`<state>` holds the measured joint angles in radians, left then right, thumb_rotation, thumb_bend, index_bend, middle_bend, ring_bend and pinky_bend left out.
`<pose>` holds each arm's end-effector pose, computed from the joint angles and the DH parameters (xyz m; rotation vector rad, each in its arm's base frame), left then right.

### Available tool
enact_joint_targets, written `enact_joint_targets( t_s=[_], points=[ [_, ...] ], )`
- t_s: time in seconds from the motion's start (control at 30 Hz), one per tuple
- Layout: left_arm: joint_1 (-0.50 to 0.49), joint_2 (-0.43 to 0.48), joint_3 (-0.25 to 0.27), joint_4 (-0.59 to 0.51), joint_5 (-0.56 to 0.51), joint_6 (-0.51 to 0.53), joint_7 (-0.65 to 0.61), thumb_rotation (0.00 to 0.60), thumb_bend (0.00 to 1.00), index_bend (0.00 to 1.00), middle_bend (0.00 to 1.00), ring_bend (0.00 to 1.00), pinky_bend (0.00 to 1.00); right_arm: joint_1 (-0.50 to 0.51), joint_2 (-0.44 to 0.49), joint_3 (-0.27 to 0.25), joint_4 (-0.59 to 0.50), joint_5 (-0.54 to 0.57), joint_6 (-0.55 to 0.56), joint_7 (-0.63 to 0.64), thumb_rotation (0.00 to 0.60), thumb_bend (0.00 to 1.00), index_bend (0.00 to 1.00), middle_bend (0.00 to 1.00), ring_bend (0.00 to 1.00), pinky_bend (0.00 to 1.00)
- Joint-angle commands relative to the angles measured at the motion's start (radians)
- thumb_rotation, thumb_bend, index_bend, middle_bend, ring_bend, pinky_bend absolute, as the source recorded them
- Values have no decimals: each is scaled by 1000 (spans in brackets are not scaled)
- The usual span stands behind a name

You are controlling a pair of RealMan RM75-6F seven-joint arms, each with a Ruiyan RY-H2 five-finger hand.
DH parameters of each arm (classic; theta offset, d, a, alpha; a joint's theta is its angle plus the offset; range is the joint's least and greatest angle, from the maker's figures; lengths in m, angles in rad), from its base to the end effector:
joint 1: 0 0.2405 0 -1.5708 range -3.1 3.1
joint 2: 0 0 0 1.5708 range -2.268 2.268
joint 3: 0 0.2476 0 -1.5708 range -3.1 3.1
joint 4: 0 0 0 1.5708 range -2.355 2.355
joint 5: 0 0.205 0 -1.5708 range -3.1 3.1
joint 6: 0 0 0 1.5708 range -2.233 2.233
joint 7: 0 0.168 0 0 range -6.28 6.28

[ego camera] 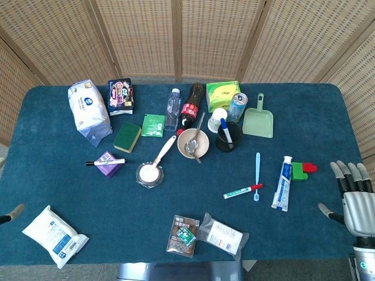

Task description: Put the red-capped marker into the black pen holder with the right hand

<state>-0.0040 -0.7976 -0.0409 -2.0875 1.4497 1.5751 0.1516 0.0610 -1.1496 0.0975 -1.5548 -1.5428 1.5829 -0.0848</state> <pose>-0.2431 0.1753 0.2260 -1.2727 -0.9193 -0.8632 -0.2971 -0.2054 0.1756 1.3511 -0.7105 0.9139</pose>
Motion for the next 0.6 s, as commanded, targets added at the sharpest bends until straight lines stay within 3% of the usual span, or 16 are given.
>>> enact_joint_targets(
  t_s=[0.03,0.6],
  points=[
    [3,1,2,1,6,3,-2,600,199,0,0,0,0,0,0,-2,-1,-4,1,6,600,0,23,0,0,83],
    [18,8,-3,10,21,33,-37,600,199,0,0,0,0,53,-20,-27,-54,-77,-61,50,600,0,153,0,0,83]
  ],
)
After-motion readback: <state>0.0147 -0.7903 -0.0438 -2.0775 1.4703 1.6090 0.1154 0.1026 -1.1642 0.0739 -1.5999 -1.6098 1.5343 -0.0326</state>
